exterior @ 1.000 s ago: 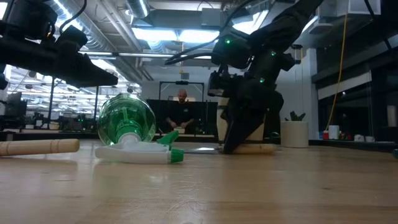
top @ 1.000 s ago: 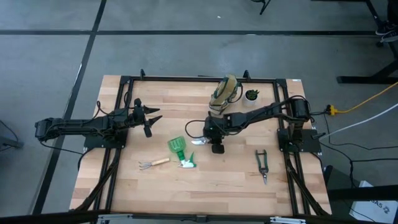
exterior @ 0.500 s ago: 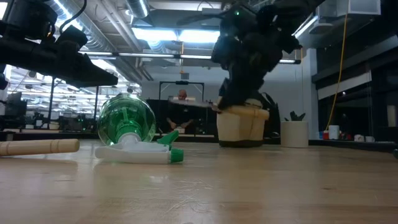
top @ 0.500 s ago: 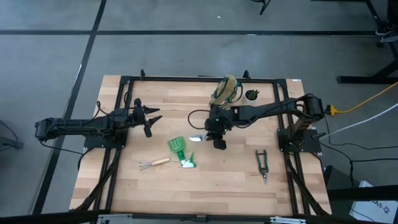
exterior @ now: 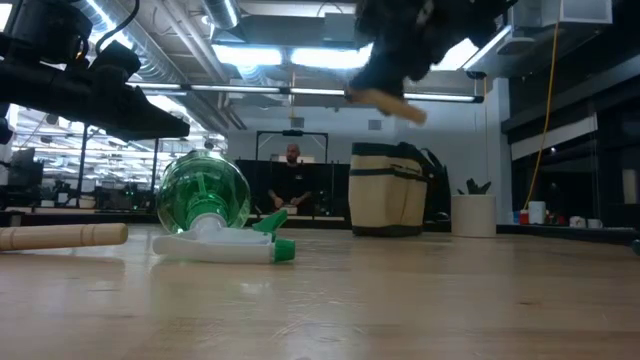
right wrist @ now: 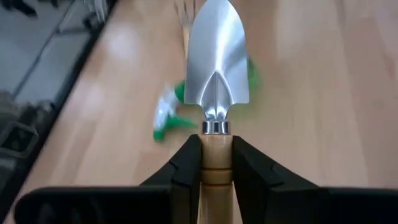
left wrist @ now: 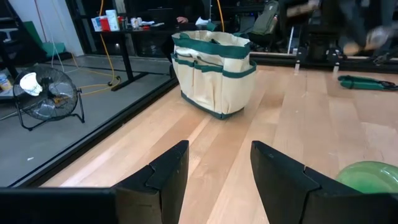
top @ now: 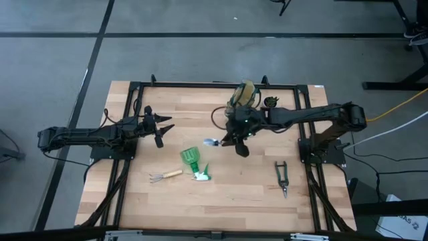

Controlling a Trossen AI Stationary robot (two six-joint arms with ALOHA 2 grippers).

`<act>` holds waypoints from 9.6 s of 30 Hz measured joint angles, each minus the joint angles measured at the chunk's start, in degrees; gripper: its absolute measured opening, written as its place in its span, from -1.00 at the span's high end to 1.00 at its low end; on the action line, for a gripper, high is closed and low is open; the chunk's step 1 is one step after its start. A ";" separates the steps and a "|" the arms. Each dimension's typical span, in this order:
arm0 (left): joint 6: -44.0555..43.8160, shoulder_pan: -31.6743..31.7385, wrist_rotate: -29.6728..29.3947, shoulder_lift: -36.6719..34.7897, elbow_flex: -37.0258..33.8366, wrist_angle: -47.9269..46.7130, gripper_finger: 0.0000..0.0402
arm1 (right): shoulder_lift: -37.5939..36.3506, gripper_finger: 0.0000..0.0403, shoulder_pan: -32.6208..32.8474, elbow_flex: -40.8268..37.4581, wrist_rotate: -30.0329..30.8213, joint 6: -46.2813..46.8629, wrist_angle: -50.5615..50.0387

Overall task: Pick & Place Garden tools in Gardening bag
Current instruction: Put the brown trowel into the brown gardening bag, then put the green shear scissors into the brown gardening bag

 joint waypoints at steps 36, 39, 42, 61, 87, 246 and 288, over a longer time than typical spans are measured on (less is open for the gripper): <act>0.00 -0.01 0.01 0.00 0.00 0.00 0.16 | -21.52 0.65 -3.89 0.11 1.99 9.38 9.03; 0.00 0.00 0.01 0.00 0.00 0.00 0.16 | -21.52 0.65 -4.67 0.11 5.41 11.08 10.16; 0.00 -0.02 0.01 0.00 0.02 0.00 0.16 | -21.52 0.65 -5.45 0.11 8.33 11.86 10.49; 0.00 0.00 0.01 0.00 0.00 0.00 0.16 | -20.54 0.65 -10.76 0.11 28.87 17.31 10.53; 0.00 -0.01 0.01 0.00 0.00 0.00 0.16 | -17.00 0.65 -19.81 0.10 26.52 3.51 6.62; 0.00 -0.01 0.00 0.02 0.00 0.00 0.16 | -13.04 0.17 -16.95 0.15 -33.24 -0.97 -28.38; 0.00 -0.02 0.01 0.02 0.00 0.00 0.16 | -13.00 0.17 7.43 0.06 -17.52 20.81 -54.73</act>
